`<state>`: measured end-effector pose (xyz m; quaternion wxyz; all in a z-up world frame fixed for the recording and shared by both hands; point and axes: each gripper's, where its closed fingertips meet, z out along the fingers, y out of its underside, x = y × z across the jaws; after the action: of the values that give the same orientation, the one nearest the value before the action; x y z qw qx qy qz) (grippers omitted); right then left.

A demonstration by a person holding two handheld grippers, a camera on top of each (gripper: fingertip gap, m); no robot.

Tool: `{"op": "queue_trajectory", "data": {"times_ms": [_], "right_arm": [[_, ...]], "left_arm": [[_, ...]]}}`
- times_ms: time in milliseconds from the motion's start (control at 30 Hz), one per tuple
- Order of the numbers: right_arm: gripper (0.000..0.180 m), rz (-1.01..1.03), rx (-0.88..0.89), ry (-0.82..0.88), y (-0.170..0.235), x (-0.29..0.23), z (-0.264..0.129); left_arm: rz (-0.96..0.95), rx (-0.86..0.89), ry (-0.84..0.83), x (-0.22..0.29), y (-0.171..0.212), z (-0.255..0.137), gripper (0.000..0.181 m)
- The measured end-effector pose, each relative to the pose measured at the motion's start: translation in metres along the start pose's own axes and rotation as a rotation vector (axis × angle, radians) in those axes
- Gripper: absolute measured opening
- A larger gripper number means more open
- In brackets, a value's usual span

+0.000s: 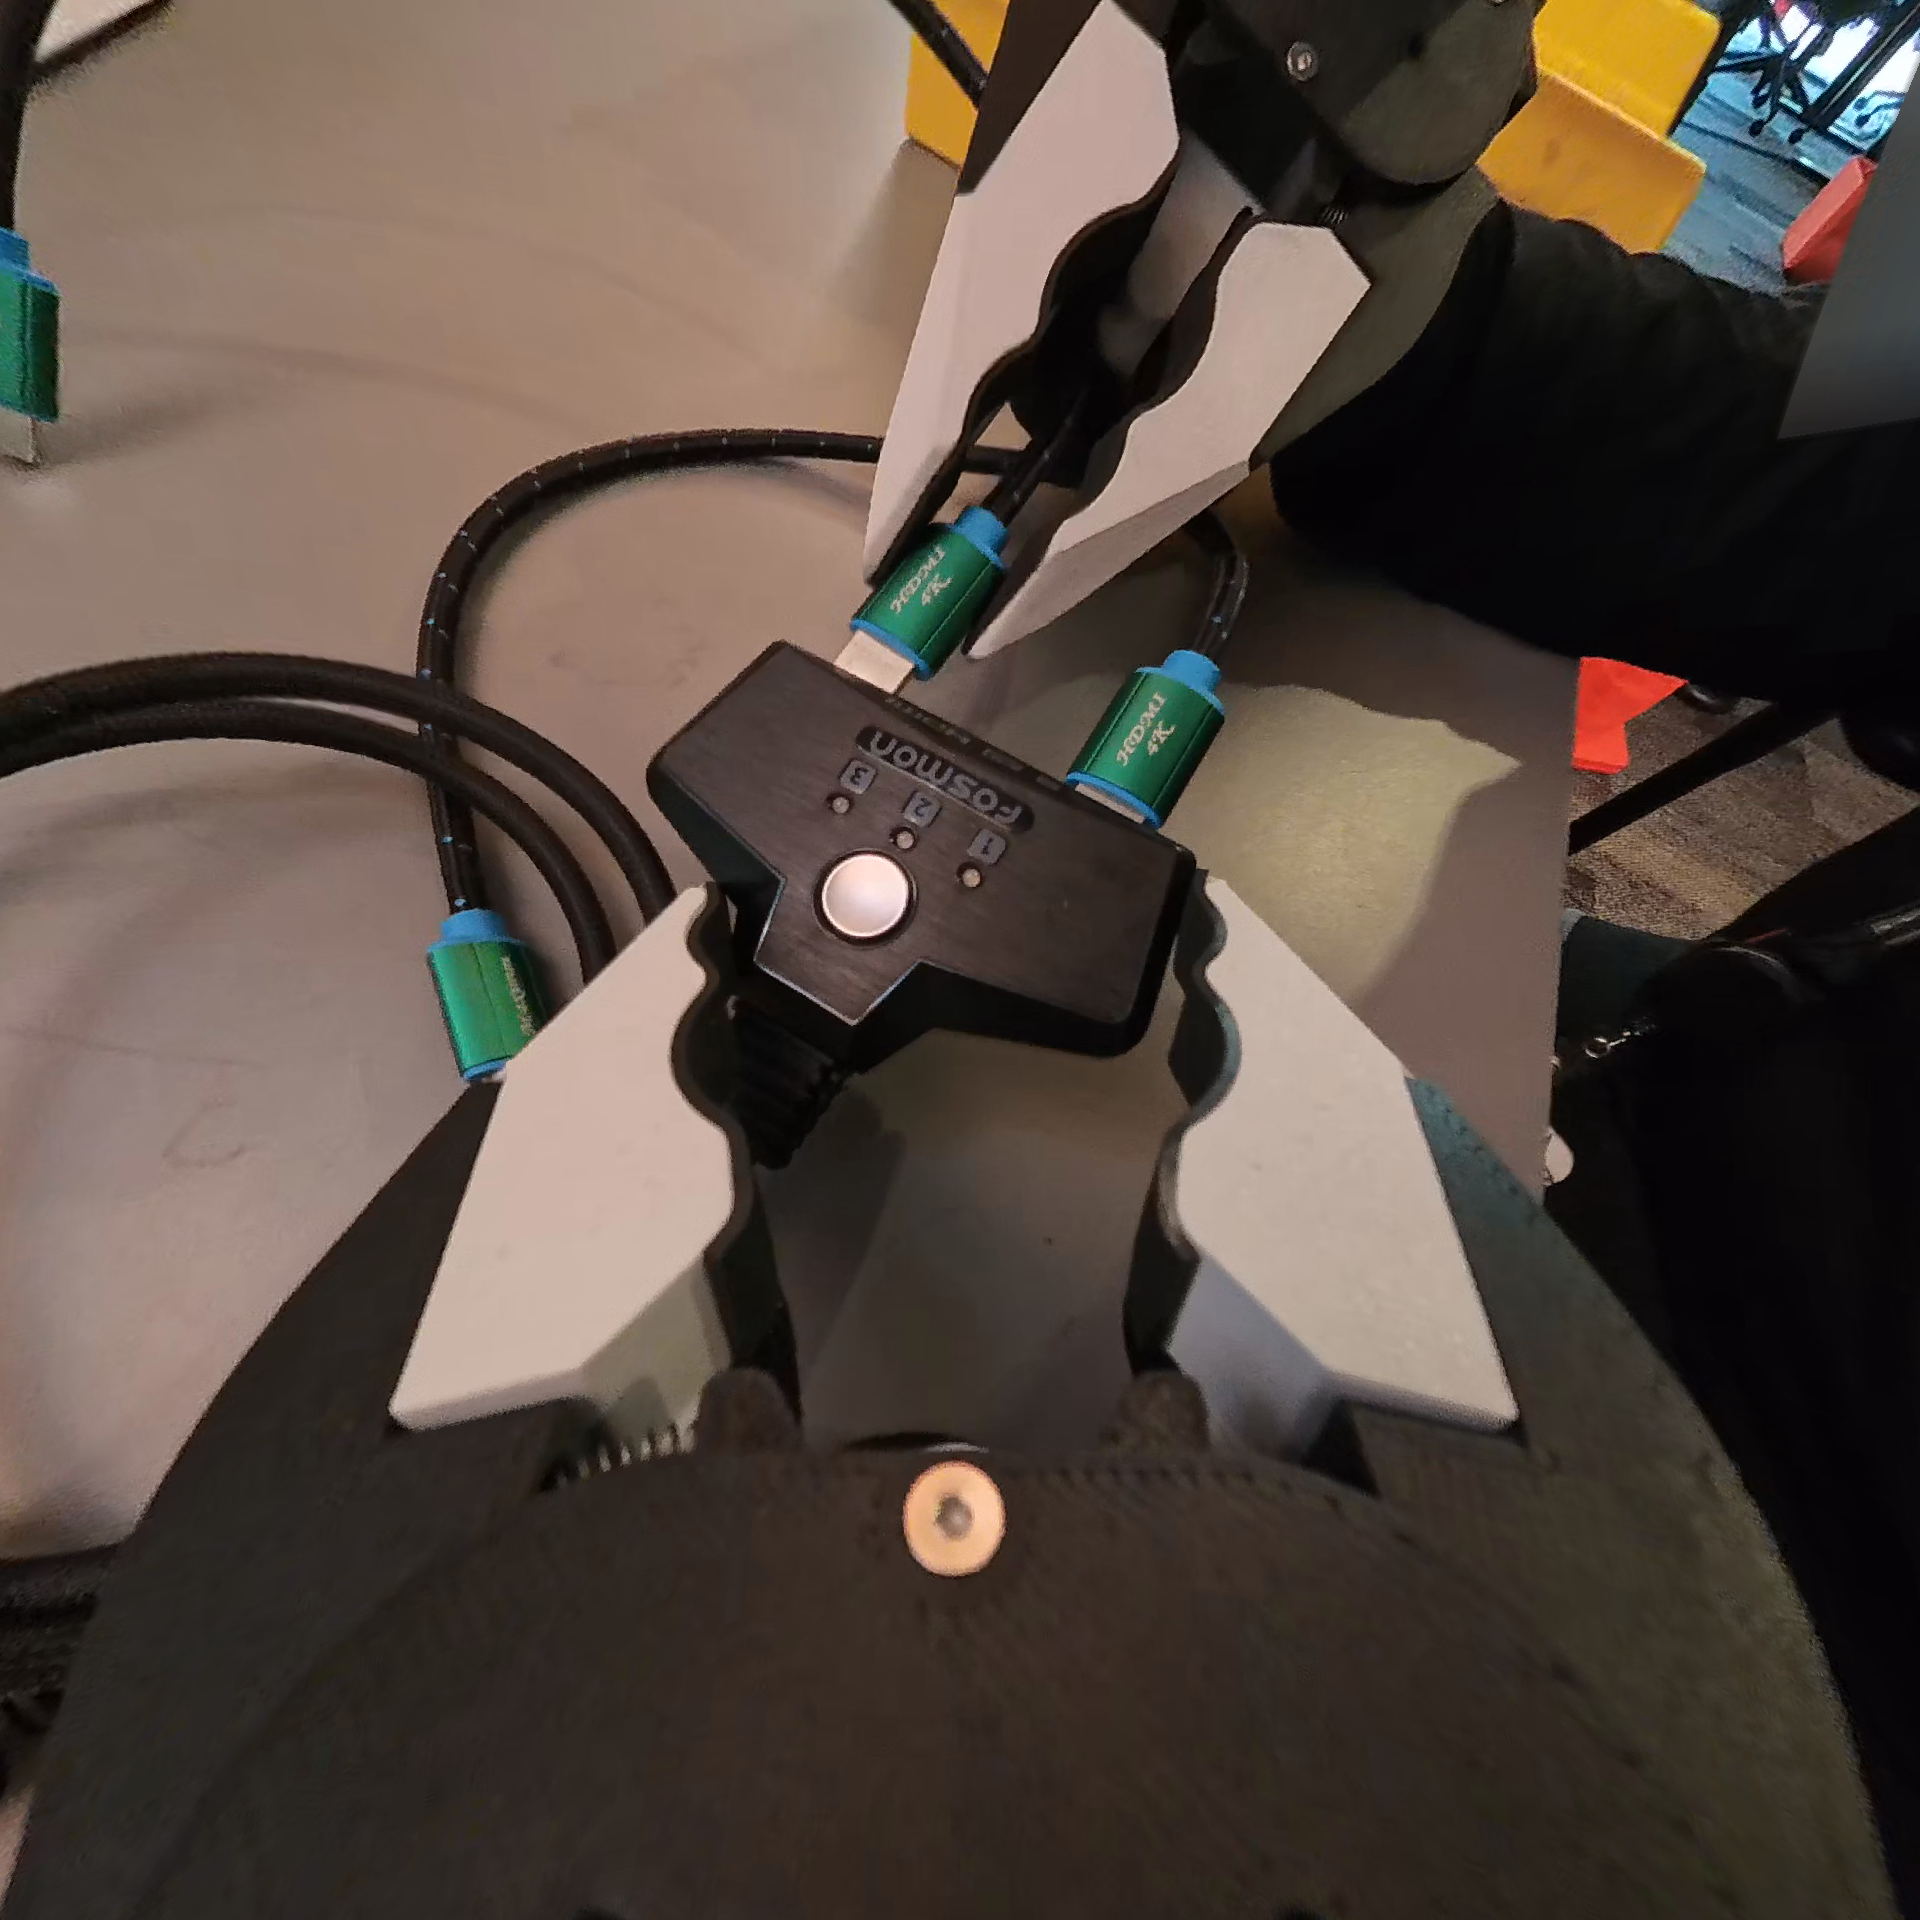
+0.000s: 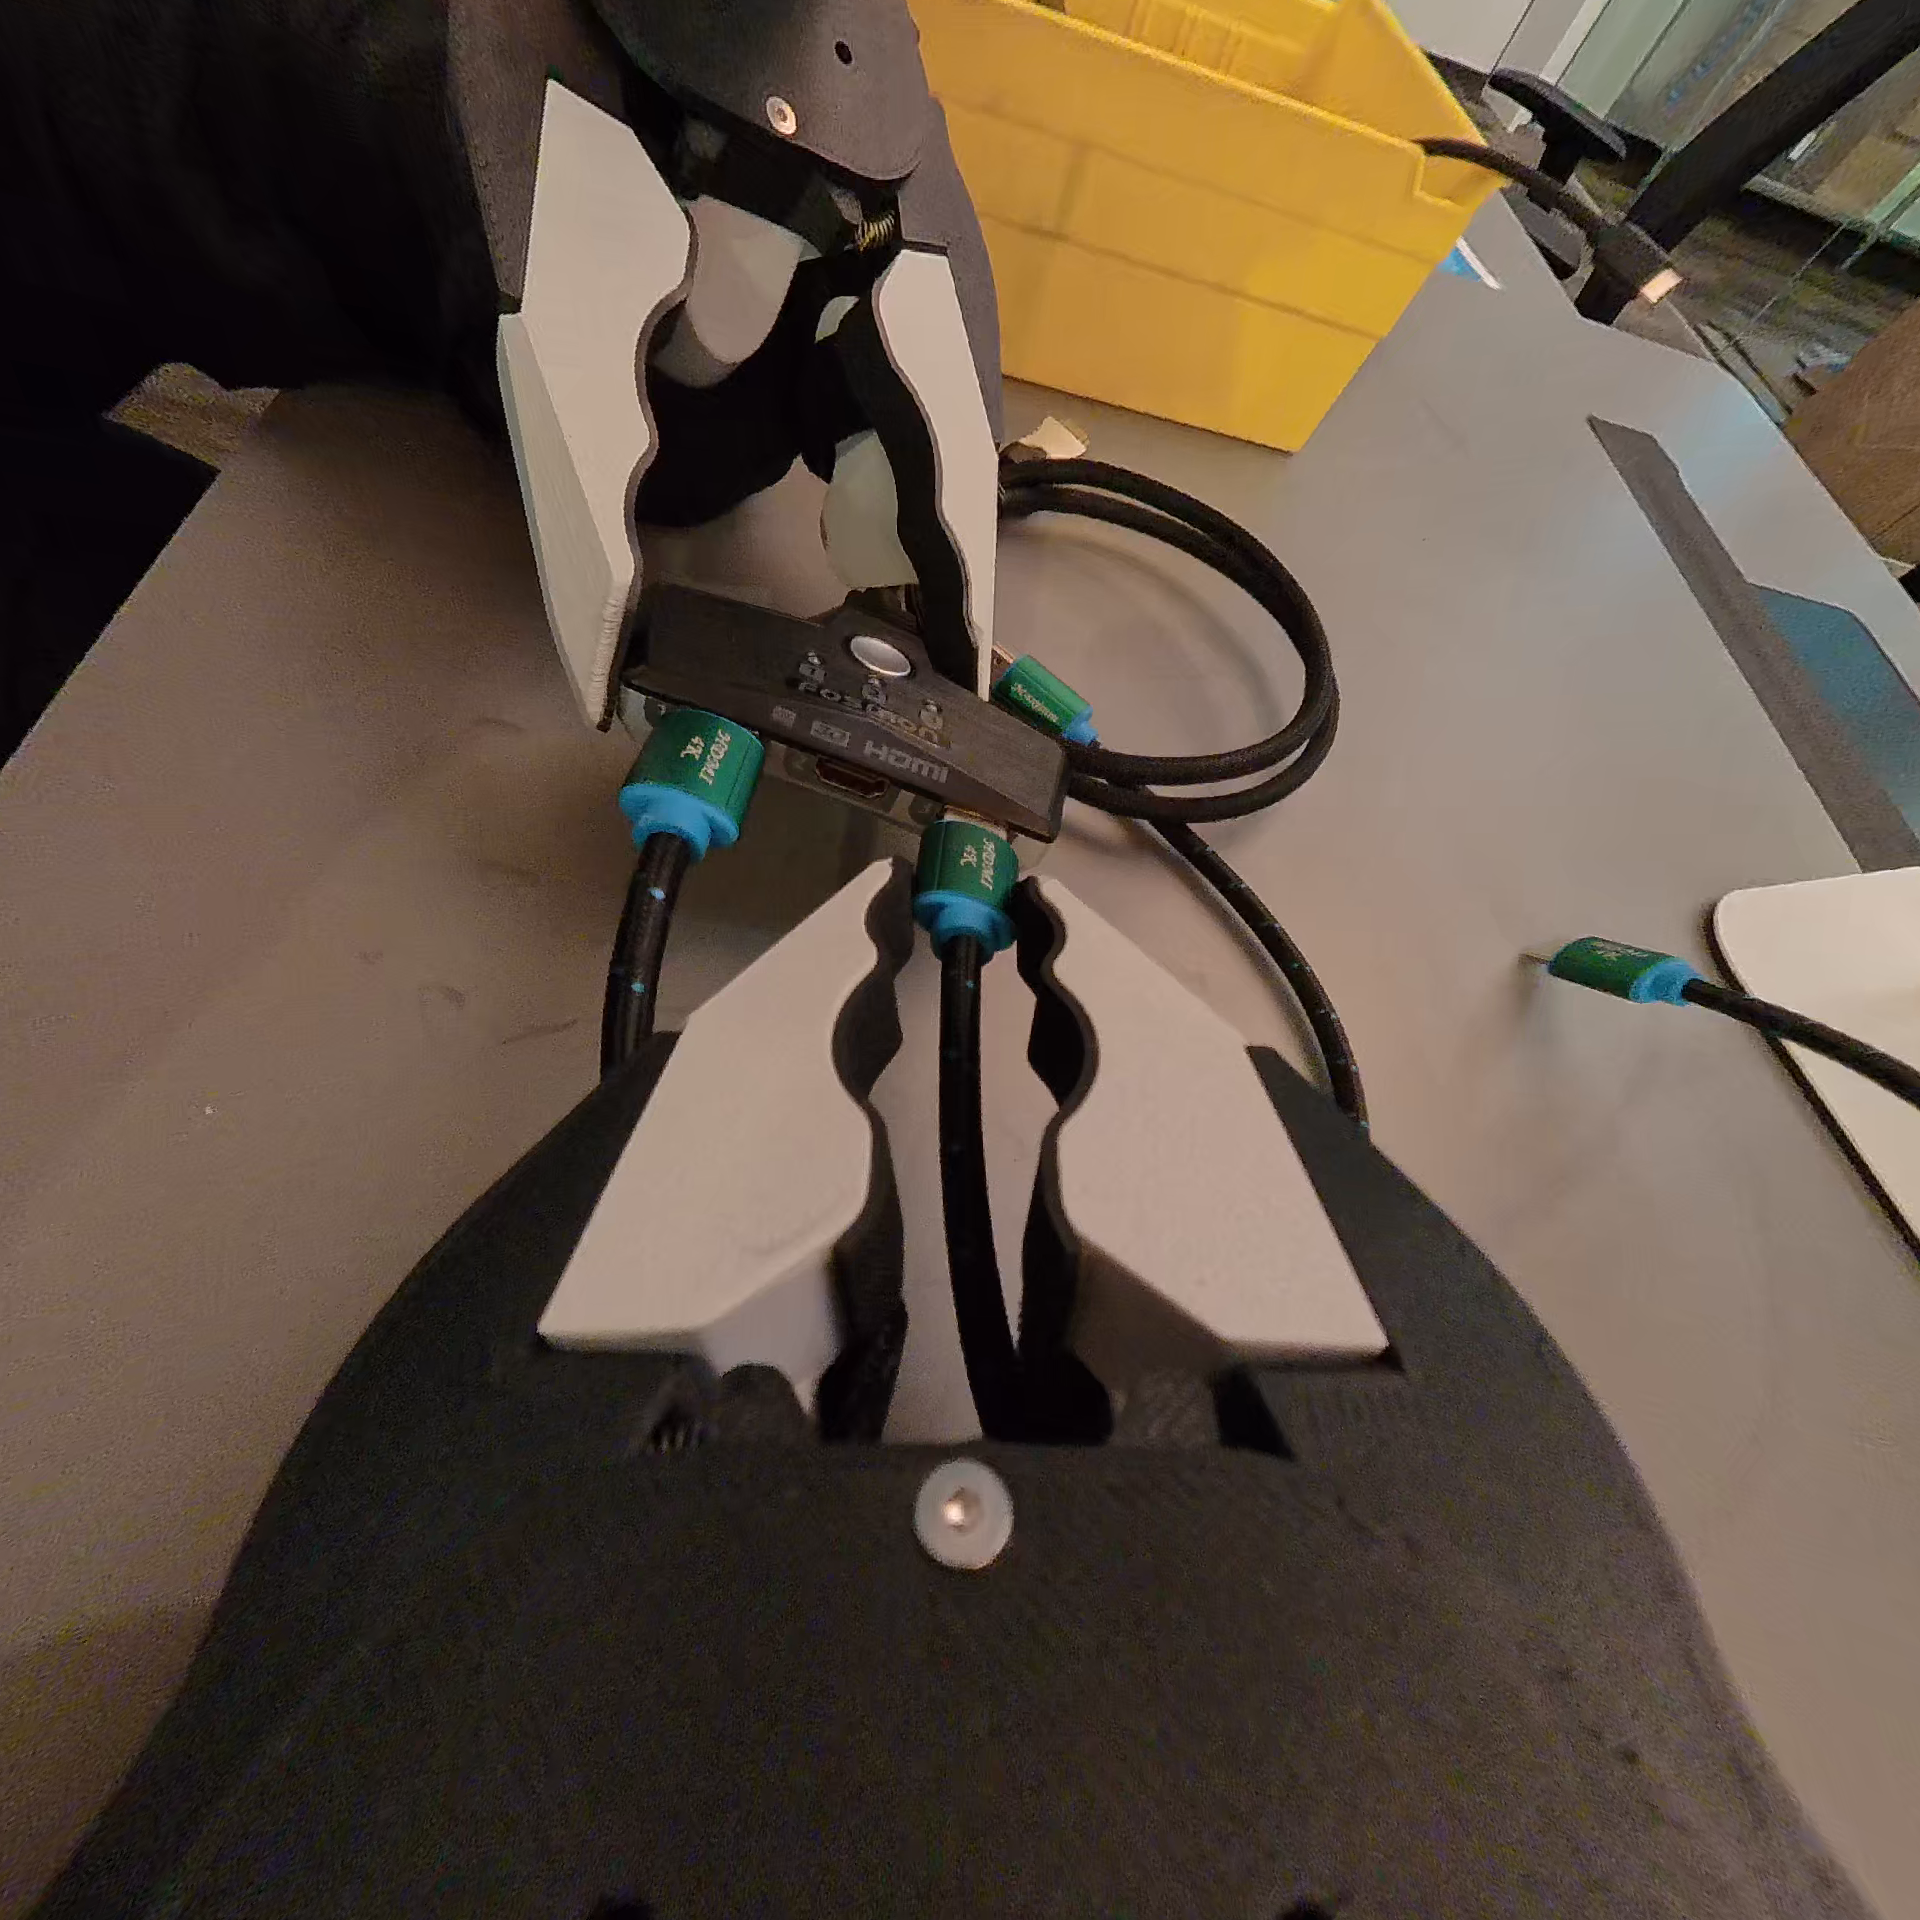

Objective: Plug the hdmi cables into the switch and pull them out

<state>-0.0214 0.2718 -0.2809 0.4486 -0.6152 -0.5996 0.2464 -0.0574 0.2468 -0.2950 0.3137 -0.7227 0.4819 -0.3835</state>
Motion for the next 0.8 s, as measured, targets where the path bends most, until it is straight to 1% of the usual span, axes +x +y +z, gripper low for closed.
{"op": "queue_trajectory", "data": {"times_ms": [167, 467, 800], "right_arm": [[0.017, 0.048, -0.009, -0.017, 0.004, 0.001, 0.005], [0.017, 0.11, 0.052, -0.053, -0.002, 0.001, 0.006], [0.018, 0.129, 0.005, -0.077, -0.001, 0.004, 0.011]], "left_arm": [[-0.003, -0.011, -0.01, -0.002, 0.001, 0.001, 0.083], [-0.025, 0.012, 0.011, -0.002, -0.001, -0.002, 0.083], [-0.052, 0.013, 0.002, -0.005, 0.0, -0.003, 0.082]]}}
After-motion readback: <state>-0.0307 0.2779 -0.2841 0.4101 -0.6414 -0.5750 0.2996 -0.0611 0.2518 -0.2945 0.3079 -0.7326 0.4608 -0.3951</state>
